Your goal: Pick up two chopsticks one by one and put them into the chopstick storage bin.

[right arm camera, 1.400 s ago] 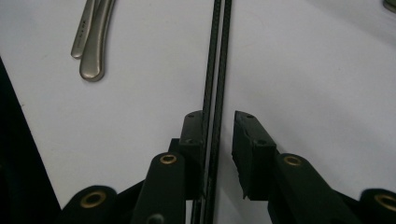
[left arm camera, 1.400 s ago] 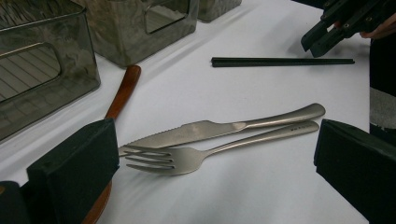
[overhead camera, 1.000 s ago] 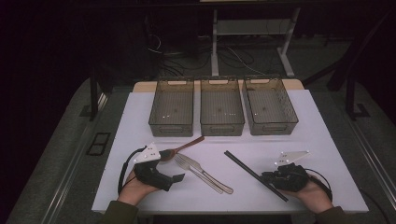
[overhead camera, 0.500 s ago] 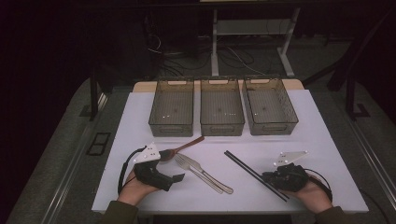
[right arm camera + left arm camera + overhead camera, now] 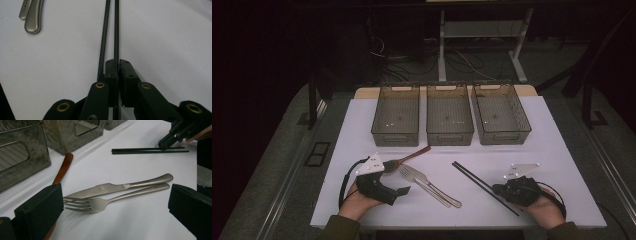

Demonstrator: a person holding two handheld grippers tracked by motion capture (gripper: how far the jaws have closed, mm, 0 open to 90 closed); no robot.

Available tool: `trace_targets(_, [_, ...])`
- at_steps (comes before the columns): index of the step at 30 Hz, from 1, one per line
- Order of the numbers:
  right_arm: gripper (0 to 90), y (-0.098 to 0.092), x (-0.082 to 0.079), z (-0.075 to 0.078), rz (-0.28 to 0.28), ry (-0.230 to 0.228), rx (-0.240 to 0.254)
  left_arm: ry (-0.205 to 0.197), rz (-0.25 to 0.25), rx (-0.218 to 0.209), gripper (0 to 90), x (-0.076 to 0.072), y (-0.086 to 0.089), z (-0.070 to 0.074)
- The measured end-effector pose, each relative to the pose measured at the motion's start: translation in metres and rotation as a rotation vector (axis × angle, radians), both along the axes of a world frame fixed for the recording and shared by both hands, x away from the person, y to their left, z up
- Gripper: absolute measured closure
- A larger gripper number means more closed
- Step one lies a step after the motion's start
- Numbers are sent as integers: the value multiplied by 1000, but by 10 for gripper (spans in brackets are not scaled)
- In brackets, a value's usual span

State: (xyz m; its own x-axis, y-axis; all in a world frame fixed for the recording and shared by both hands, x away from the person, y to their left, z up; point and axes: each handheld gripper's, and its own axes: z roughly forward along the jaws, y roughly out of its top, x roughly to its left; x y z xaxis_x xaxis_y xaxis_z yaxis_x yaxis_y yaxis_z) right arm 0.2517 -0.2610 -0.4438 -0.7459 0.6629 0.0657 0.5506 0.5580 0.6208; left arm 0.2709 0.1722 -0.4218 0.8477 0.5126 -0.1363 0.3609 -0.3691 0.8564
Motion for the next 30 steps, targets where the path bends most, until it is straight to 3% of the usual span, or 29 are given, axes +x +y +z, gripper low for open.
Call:
trace_targets(15, [796, 0, 1, 0, -6, 12, 21, 0, -2, 2, 0, 0, -1, -1])
trace_targets(30, [850, 2, 0, -1, -16, -6, 5, -5, -1, 0, 0, 0, -1, 0])
